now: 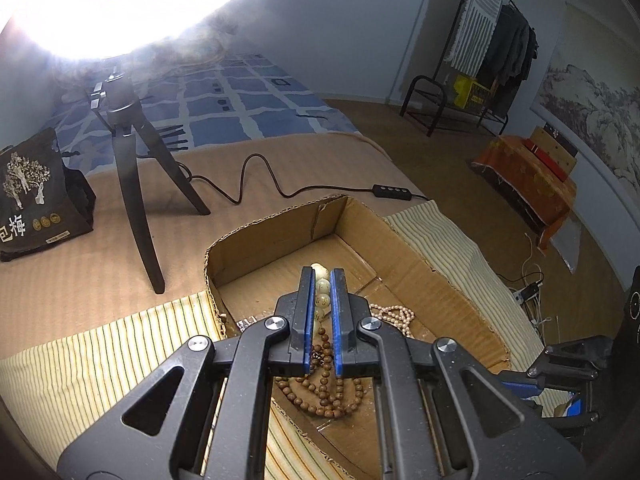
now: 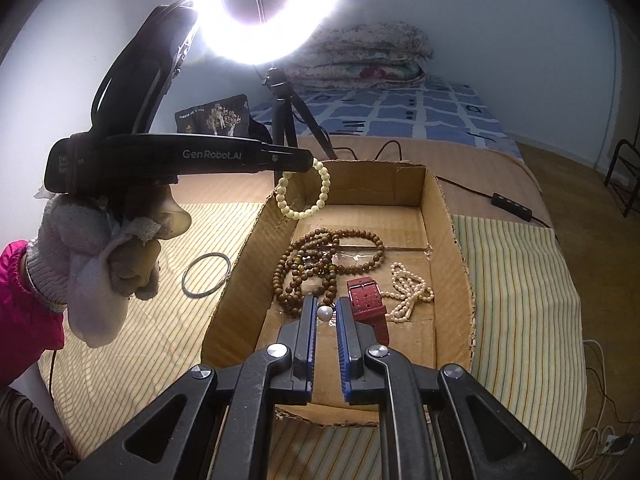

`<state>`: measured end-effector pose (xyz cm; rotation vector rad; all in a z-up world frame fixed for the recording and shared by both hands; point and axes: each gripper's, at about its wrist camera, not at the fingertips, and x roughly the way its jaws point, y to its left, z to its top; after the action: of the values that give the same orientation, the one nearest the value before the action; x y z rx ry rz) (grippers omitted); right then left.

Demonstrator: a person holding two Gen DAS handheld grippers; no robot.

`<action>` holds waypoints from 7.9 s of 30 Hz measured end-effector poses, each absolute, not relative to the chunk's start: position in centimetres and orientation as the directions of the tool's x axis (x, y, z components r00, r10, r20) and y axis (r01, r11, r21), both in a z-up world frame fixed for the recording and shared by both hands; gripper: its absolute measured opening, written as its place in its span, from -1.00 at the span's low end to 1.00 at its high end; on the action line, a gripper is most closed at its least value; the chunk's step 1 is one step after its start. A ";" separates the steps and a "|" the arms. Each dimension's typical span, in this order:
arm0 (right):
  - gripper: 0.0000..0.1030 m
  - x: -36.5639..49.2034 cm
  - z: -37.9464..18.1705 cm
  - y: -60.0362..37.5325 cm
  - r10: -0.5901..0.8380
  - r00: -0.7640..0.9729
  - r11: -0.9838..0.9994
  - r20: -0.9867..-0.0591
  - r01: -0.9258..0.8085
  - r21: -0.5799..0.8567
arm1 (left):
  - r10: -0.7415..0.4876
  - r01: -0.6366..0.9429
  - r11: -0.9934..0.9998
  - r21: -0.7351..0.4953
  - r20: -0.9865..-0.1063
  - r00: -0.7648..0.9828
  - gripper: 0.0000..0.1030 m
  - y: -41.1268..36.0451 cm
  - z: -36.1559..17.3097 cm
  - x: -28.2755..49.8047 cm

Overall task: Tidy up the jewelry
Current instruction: 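Carry the bead bracelet and pearl earring over the box with both tools, then open both tools to drop the bracelet and earring into the box, then move both tools back to the cloth toward the jade pendant and bangle, then grasp the green jade pendant with the left tool while the right tool grasps the blue bangle, then carry the jade pendant and blue bangle over the box with both tools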

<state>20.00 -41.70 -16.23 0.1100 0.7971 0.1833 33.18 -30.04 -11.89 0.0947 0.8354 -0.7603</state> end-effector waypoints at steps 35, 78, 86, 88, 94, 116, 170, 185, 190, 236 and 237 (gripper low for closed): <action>0.99 17.8 -14.3 -40.7 0.147 0.740 0.987 -0.656 -0.063 0.149 | -0.570 0.683 0.720 -0.119 -0.663 0.486 -0.03 -28.7 -8.0 29.1; 0.99 18.5 -13.4 -27.7 0.282 0.712 0.958 -0.643 -0.251 0.143 | -0.349 0.418 0.904 -0.085 -0.709 0.612 0.54 -3.5 -12.1 23.6; 0.84 20.9 -15.5 -24.6 0.276 0.656 0.955 -0.702 -0.267 0.125 | -0.397 0.447 0.885 -0.133 -0.716 0.574 0.46 -2.9 -14.0 24.1; 0.71 21.9 -16.4 -24.1 0.279 0.629 0.955 -0.726 -0.263 0.140 | -0.406 0.458 0.878 -0.141 -0.725 0.556 0.38 -2.9 -14.7 24.4; 0.49 23.7 -19.2 -23.2 0.243 0.572 0.966 -0.784 -0.217 0.141 | -0.434 0.493 0.854 -0.169 -0.752 0.495 0.12 -3.1 -17.0 25.4; 0.42 28.6 -24.1 -22.6 0.093 0.521 0.995 -0.848 -0.033 0.089 | -0.458 0.627 0.768 -0.132 -0.797 0.393 -0.26 -6.0 -21.7 29.8; 0.40 28.9 -23.0 -22.7 0.100 0.560 0.995 -0.822 -0.051 0.086 | -0.388 0.548 0.830 -0.105 -0.815 0.431 -0.70 -4.6 -22.5 29.9; 0.40 25.9 -19.2 -22.6 0.136 0.623 0.990 -0.770 -0.110 0.086 | -0.385 0.489 0.865 -0.113 -0.774 0.503 -0.72 -2.8 -18.2 27.5; 0.40 24.4 -17.5 -24.1 0.141 0.646 0.990 -0.750 -0.111 0.091 | -0.415 0.495 0.860 -0.126 -0.738 0.532 -0.72 -3.6 -15.1 26.1; 0.40 24.8 -14.5 -45.5 0.066 0.707 0.979 -0.704 0.092 0.184 | -0.590 0.715 0.684 -0.144 -0.686 0.426 -0.72 -27.3 -11.4 23.1; 0.40 25.1 -14.6 -45.6 0.067 0.705 0.979 -0.706 0.091 0.183 | -0.589 0.717 0.682 -0.143 -0.689 0.422 -0.72 -27.5 -11.6 23.1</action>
<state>25.11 -45.60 -14.60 0.2109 0.7902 -0.0136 23.14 -27.54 -11.61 0.1830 0.7841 -0.8233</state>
